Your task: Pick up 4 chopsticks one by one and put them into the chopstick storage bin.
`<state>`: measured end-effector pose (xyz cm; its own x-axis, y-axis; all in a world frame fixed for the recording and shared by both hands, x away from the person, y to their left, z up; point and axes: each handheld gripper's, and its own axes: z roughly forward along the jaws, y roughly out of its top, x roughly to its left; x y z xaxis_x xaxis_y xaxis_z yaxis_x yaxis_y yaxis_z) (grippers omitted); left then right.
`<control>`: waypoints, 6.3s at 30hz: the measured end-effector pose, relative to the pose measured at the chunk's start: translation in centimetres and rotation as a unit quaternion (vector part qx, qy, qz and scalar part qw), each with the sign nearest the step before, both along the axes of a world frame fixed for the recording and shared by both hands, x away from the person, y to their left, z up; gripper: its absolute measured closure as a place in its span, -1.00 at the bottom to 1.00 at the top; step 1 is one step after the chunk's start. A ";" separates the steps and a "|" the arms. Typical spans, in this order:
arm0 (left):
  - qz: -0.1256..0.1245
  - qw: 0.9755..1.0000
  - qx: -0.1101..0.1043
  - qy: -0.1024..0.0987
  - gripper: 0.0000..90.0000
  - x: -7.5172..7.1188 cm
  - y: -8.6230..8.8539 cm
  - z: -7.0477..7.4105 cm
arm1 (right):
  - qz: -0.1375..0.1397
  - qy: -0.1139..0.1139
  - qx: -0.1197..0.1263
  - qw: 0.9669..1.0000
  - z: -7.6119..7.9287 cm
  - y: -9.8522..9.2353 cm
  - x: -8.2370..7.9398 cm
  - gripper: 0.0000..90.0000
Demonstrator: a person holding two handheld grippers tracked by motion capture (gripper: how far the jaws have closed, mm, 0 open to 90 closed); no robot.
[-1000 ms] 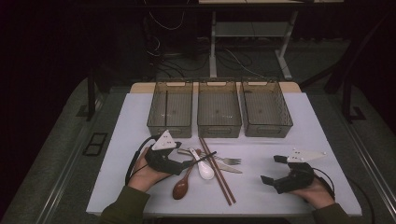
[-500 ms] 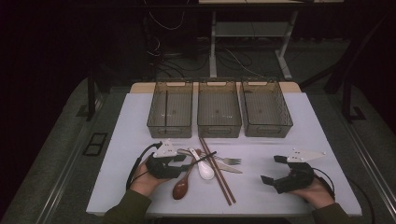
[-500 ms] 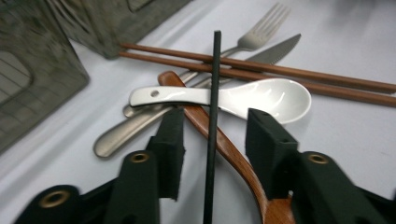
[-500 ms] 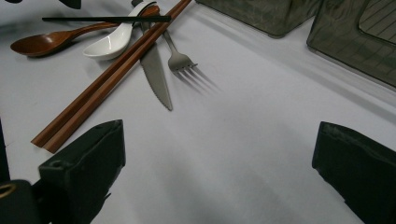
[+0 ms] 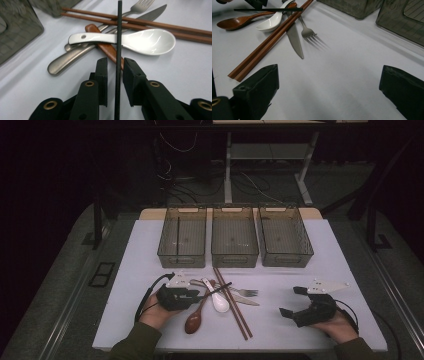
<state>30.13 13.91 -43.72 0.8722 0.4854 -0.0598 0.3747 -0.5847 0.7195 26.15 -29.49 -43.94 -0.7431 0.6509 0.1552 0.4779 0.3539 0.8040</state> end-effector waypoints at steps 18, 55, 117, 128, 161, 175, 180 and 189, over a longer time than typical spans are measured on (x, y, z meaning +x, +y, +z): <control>-0.015 1.000 0.014 0.022 0.81 0.1 -0.4 -0.8 | 0.000 0.001 0.000 1.000 0.0 0.0 0.0 -0.94; 0.018 0.999 -0.014 0.037 0.89 0.6 0.4 1.9 | 0.001 0.002 -0.003 1.000 -0.1 0.0 0.0 -0.94; 0.077 0.997 -0.019 0.001 0.89 9.9 -0.1 8.7 | -0.011 0.010 -0.006 1.000 -0.4 0.0 0.3 -0.94; 0.098 0.995 -0.021 -0.005 0.89 12.9 -0.2 10.4 | -0.008 0.006 -0.002 1.000 -0.3 -0.1 0.2 -0.94; 0.237 0.971 -0.007 0.025 0.89 20.0 1.9 6.7 | 0.000 0.006 0.004 1.000 -0.1 -0.1 0.2 -0.94; 0.249 0.968 0.015 -0.002 0.10 20.0 1.4 6.6 | 0.002 0.006 0.004 1.000 -0.1 -0.1 0.1 -0.94; 0.237 0.972 0.007 -0.003 -0.03 19.9 1.1 6.8 | 0.002 0.005 0.004 1.000 -0.1 -0.1 0.1 -0.94; 0.199 0.980 -0.003 -0.003 -0.21 18.9 0.7 7.8 | 0.000 0.006 0.003 1.000 -0.1 -0.1 0.1 -0.94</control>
